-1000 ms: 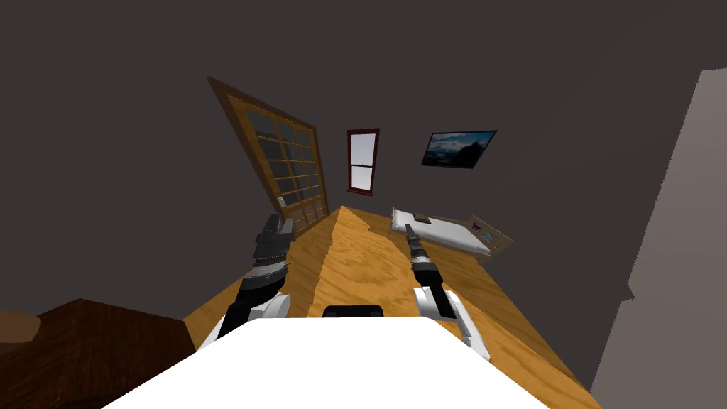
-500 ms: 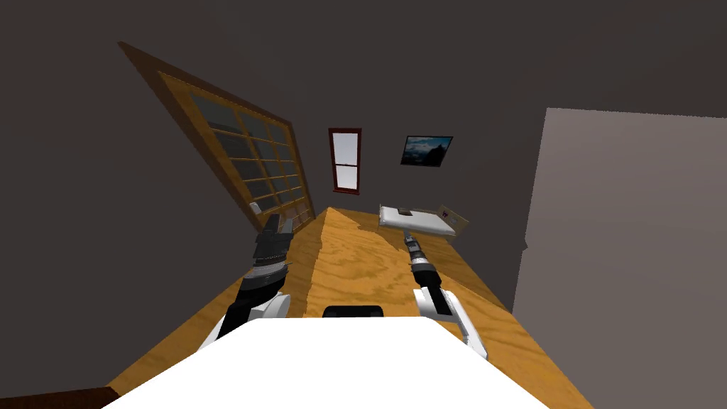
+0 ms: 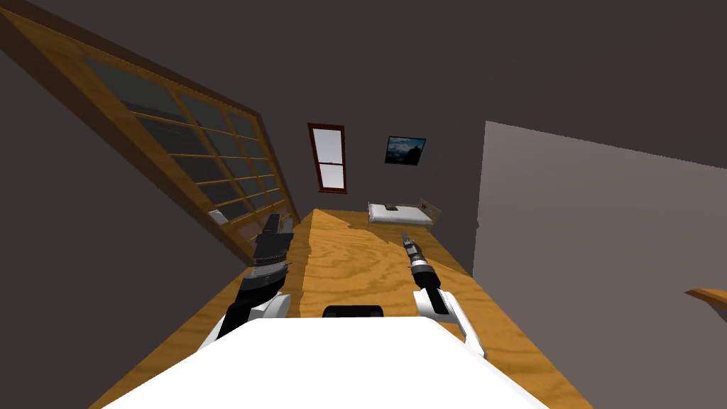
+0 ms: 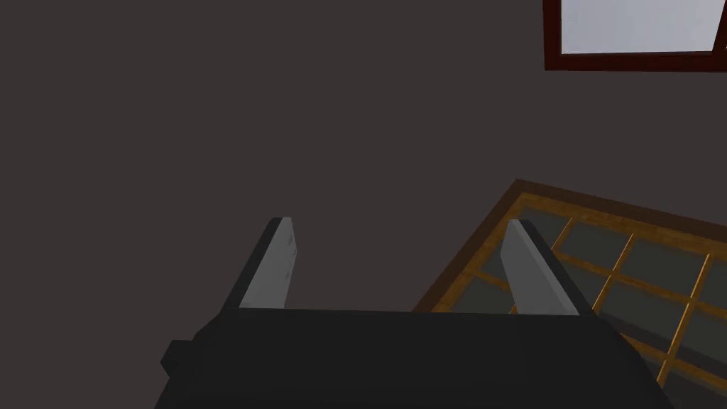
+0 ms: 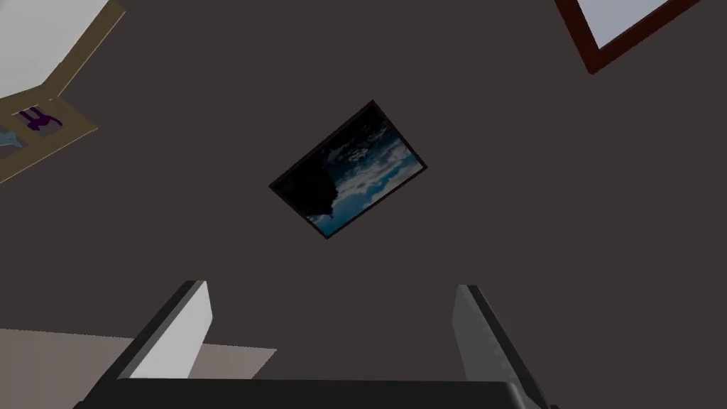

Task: Pull the door open

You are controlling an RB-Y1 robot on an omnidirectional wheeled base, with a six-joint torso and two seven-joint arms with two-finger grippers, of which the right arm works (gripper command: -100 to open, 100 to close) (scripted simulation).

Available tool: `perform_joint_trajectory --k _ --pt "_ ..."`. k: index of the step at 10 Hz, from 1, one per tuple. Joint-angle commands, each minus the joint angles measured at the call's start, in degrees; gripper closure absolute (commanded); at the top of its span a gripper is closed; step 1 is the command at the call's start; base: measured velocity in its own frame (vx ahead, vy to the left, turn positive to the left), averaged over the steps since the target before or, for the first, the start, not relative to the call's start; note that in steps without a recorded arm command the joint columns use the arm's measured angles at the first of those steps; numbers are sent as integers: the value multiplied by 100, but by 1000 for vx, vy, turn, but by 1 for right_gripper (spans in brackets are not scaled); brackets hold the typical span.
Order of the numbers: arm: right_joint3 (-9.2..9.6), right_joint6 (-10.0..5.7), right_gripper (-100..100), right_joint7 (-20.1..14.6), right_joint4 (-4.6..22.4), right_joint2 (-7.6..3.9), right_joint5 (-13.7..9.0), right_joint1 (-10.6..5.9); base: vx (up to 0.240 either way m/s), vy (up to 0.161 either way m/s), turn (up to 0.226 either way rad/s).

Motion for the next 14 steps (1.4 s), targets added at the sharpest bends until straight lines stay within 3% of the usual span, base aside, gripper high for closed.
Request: perform_joint_trajectory --k 1,14 --pt "-8 123 -100 163 96 -15 144 -40 -61 50 -367" --pt "-89 842 -100 1352 787 -92 1261 -125 -53 64 -328"
